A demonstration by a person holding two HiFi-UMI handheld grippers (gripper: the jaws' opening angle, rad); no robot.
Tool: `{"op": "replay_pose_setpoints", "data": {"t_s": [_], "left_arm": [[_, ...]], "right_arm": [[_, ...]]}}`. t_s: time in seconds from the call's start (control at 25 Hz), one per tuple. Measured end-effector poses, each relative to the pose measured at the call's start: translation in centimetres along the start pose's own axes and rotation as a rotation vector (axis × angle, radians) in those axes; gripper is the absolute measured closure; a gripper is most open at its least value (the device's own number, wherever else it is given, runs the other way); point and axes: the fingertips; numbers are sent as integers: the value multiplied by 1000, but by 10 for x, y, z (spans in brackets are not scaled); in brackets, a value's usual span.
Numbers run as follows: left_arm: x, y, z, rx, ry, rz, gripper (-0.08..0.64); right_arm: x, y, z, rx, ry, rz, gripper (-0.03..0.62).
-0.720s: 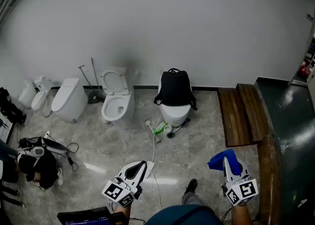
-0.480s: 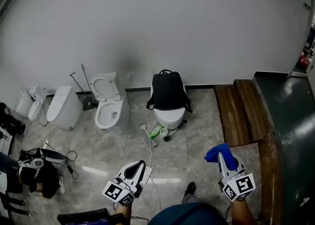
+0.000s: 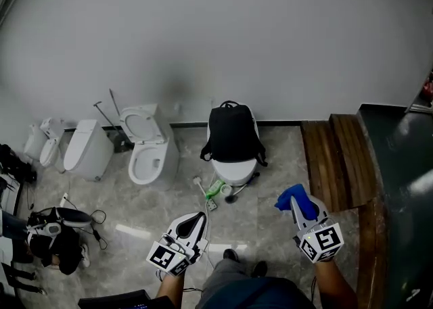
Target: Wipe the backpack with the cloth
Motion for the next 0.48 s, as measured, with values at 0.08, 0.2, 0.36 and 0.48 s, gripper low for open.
{"op": "replay_pose_setpoints", "data": {"t_s": [0.08,0.2,0.36,0.48], "left_arm": [[-6,-15,26,-16,-4,2,557],[-10,-37,68,-24,7,5,557],[-12,-81,125,-3,3,27,557],[-18,-117,176,24,-31,61,557]], "right_arm": [[0,-29,-9,-10,-5,4,568],[1,-72,-18,-12,-15,6,569],[4,-132,-44,25,-6,11,569],[12,-184,-66,102,-1,17,568]]}}
Point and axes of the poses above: the fingertips, and each gripper's own axes: y backward along the fingers, z to its left, x out of its underside, and after that the axes turned 12 degrees about y, right-handed
